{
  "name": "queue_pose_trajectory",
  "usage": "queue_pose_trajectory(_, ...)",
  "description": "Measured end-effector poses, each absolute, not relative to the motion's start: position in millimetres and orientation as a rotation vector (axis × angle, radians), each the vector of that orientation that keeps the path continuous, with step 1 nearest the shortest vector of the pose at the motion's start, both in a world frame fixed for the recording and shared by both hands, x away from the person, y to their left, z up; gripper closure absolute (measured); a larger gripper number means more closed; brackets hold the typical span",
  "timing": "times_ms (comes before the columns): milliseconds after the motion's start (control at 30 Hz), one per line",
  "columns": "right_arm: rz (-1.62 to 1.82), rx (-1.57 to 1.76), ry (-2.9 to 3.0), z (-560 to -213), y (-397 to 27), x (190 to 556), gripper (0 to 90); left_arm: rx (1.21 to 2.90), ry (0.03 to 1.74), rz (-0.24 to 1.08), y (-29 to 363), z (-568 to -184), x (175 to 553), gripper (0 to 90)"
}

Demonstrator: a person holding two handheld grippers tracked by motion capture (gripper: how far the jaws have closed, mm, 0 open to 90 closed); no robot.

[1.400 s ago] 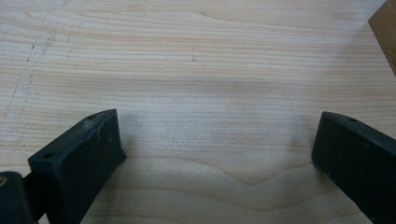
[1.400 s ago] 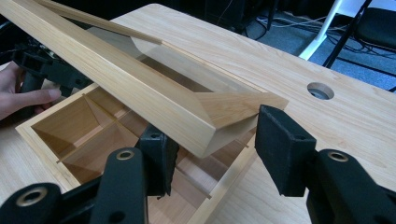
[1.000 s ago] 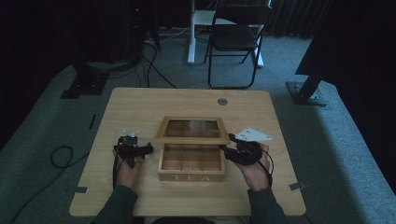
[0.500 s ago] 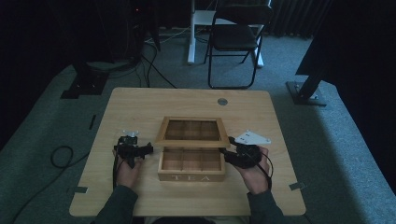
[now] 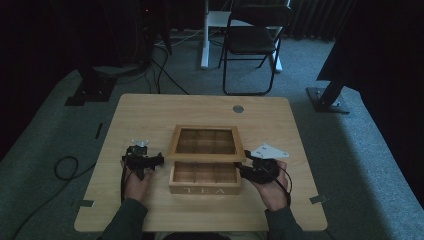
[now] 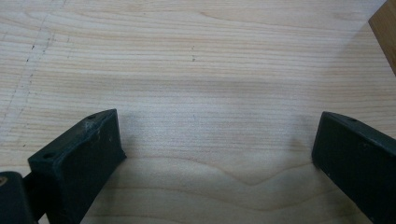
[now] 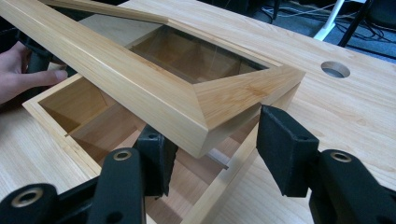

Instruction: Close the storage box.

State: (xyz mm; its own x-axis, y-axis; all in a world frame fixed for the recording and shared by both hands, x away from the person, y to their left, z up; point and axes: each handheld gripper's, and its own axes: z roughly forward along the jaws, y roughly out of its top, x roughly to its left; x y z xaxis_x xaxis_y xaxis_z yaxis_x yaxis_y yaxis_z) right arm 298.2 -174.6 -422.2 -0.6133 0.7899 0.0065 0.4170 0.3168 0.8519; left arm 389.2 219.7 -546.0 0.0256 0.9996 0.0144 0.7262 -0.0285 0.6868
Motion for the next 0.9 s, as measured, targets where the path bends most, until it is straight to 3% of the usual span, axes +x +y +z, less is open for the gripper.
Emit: queue_pose_trajectory(900, 1.219, 1.090, 2.186, -436.0, -174.0, 292.1, 46.9, 1.805, 1.751, 0.713, 219.7, -546.2, 389.2, 1.7)
